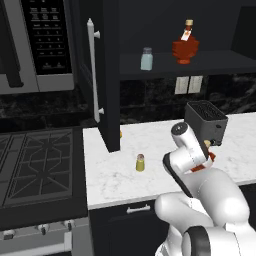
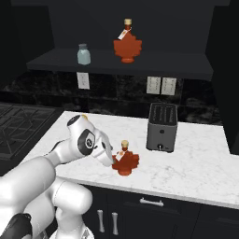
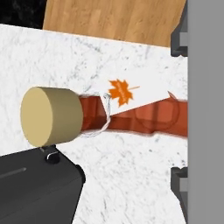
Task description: Put the shaker and condiment bottle from the counter next to their counterparts in the cabinet.
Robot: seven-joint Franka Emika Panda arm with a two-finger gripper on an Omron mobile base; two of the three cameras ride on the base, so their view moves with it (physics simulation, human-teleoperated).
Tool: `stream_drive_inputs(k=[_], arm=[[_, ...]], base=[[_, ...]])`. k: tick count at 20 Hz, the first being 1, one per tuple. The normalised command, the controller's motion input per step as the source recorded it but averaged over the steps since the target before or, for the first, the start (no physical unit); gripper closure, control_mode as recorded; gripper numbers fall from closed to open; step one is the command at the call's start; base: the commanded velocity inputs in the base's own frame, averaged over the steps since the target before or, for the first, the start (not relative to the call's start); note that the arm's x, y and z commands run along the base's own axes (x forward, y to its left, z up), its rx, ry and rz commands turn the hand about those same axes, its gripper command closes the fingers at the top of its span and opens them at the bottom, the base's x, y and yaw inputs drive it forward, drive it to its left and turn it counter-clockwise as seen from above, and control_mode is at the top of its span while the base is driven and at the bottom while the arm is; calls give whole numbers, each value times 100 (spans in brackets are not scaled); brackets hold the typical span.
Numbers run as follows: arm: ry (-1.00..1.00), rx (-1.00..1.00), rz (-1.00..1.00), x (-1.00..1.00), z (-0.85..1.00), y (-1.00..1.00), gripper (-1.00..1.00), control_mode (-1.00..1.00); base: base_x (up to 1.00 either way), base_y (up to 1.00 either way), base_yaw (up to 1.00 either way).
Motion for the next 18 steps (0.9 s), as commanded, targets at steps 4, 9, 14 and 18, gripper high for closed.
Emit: stream_drive_inputs(k=[4, 9, 14, 18], arm=[[0, 0, -1, 0, -19, -1, -100, -100], [0, 1, -2, 0, -6, -3, -100, -100], [0, 0, -5, 0, -4, 0, -100, -100], [0, 0, -6, 0, -5, 0, -100, -100]], base=[[0, 0, 0], [0, 0, 0], [0, 0, 0], [0, 0, 0]])
